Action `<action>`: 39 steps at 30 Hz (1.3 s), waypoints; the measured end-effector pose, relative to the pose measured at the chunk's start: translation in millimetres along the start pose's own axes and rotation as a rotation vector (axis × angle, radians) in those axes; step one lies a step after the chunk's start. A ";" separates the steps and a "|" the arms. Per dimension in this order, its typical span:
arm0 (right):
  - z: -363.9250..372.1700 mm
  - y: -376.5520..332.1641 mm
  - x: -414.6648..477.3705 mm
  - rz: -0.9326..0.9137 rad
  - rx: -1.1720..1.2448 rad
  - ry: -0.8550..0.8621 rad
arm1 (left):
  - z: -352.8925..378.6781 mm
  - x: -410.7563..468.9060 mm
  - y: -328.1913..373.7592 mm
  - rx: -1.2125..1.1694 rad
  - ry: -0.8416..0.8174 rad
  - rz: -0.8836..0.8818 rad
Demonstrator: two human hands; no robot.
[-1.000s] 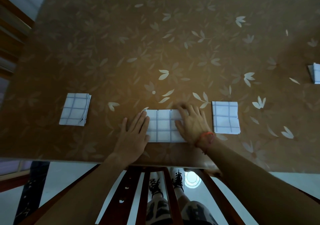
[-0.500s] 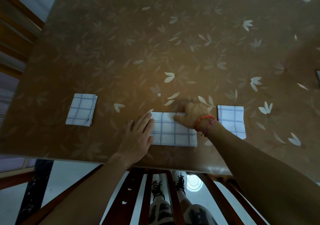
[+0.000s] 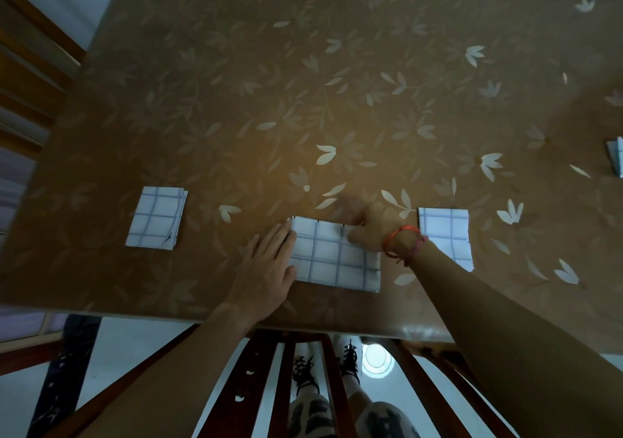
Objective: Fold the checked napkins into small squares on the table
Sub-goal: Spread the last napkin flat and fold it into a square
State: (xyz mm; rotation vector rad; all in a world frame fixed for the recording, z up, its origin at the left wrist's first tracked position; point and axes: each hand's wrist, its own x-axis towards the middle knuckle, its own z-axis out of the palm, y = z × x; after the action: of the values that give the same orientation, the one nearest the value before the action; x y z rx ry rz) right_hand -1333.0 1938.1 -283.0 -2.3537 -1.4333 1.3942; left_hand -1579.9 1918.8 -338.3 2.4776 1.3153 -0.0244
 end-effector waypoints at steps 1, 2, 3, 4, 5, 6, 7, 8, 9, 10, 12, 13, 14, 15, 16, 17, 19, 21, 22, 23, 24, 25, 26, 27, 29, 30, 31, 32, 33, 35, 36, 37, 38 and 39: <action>2.2 1.1 2.8 -0.031 0.013 0.056 | -1.2 -0.8 2.5 -0.027 0.026 0.019; 4.7 5.3 6.7 -0.022 0.089 0.087 | -1.2 -2.4 6.2 -0.059 0.048 0.032; 9.2 12.2 8.5 -0.026 0.156 0.096 | -1.1 -4.0 10.2 -0.067 0.077 0.065; 11.1 18.2 5.2 0.023 0.239 0.116 | 2.2 -6.2 13.4 -0.089 0.096 0.095; 11.7 23.3 -0.3 0.046 0.334 0.125 | 4.7 -9.3 16.6 -0.107 0.104 0.126; 13.8 28.7 -4.9 0.103 0.417 0.109 | 8.2 -12.4 19.9 -0.126 0.106 0.152; 18.1 36.1 -7.2 0.134 0.520 0.097 | 11.7 -15.7 23.5 -0.139 0.103 0.165; 21.1 38.7 -13.2 0.168 0.599 0.081 | 15.0 -18.5 27.1 -0.142 0.088 0.170; 28.4 46.0 -13.4 0.196 0.671 0.066 | 18.8 -20.8 30.6 -0.138 0.082 0.175; 35.0 52.5 -14.1 0.233 0.726 0.058 | 21.3 -22.6 34.4 -0.133 0.084 0.174; 48.8 65.7 -13.6 0.270 0.833 0.020 | 25.8 -23.2 40.1 -0.132 0.136 0.176; 53.7 67.9 -15.2 0.281 0.871 0.012 | 27.2 -23.1 42.2 -0.133 0.162 0.178; 55.9 68.0 -19.7 0.292 0.902 0.002 | 27.4 -22.7 44.2 -0.128 0.178 0.180; 58.5 68.7 -22.0 0.286 0.937 -0.009 | 28.1 -22.5 44.9 -0.109 0.200 0.183; 60.5 69.7 -24.4 0.284 0.945 -0.020 | 27.8 -22.2 45.6 -0.090 0.210 0.183; 64.5 72.1 -23.9 0.280 0.945 -0.003 | 28.0 -21.8 45.7 -0.071 0.224 0.184; 68.1 76.1 -23.4 0.220 0.851 0.040 | 27.6 -20.8 45.0 -0.047 0.249 0.183; 59.6 69.7 -32.4 0.143 0.670 0.094 | 28.4 -20.1 41.4 -0.046 0.260 0.184; 55.3 66.8 -38.5 0.118 0.634 0.102 | 28.4 -19.9 38.9 -0.045 0.246 0.191; 52.5 65.3 -42.7 0.095 0.638 0.076 | 28.7 -19.3 36.1 -0.043 0.232 0.206; 49.2 65.5 -46.7 0.077 0.641 0.029 | 28.5 -18.3 33.9 -0.040 0.217 0.221; 47.3 66.6 -48.1 0.070 0.656 -0.017 | 28.4 -17.1 32.1 -0.043 0.218 0.231; 44.2 66.6 -49.9 0.076 0.666 -0.057 | 27.3 -15.9 31.2 -0.054 0.229 0.234; 42.3 68.9 -49.7 0.088 0.673 -0.082 | 26.3 -15.4 31.1 -0.069 0.251 0.230; 39.7 74.1 -48.0 0.129 0.673 -0.111 | 23.7 -15.1 32.5 -0.102 0.297 0.220; 38.4 76.2 -48.2 0.136 0.671 -0.125 | 22.9 -15.4 33.2 -0.120 0.312 0.207; 38.0 78.3 -48.6 0.116 0.659 -0.139 | 22.7 -15.8 34.1 -0.138 0.317 0.179; 36.9 79.2 -50.3 0.084 0.642 -0.158 | 22.7 -16.0 35.0 -0.157 0.313 0.140; 37.3 81.7 -50.5 0.043 0.615 -0.168 | 22.5 -15.8 35.9 -0.182 0.310 0.097; 37.1 83.0 -50.0 -0.023 0.562 -0.152 | 21.3 -14.0 37.7 -0.236 0.302 0.026; 37.4 82.2 -49.5 -0.051 0.544 -0.125 | 20.9 -12.4 38.2 -0.257 0.295 -0.005; 38.9 82.2 -46.6 -0.079 0.526 -0.080 | 20.7 -10.3 38.4 -0.281 0.282 -0.037; 40.2 80.9 -44.5 -0.091 0.503 -0.021 | 19.8 -8.0 38.8 -0.309 0.270 -0.068; 42.1 80.8 -41.7 -0.104 0.463 0.032 | 19.1 -5.6 39.0 -0.342 0.266 -0.095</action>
State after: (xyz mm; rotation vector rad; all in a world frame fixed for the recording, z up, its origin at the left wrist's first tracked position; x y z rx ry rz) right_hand -1314.5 1845.8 -317.3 -1.9736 -1.0617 1.4610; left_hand -1549.0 1888.4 -344.4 2.1791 1.4044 0.4826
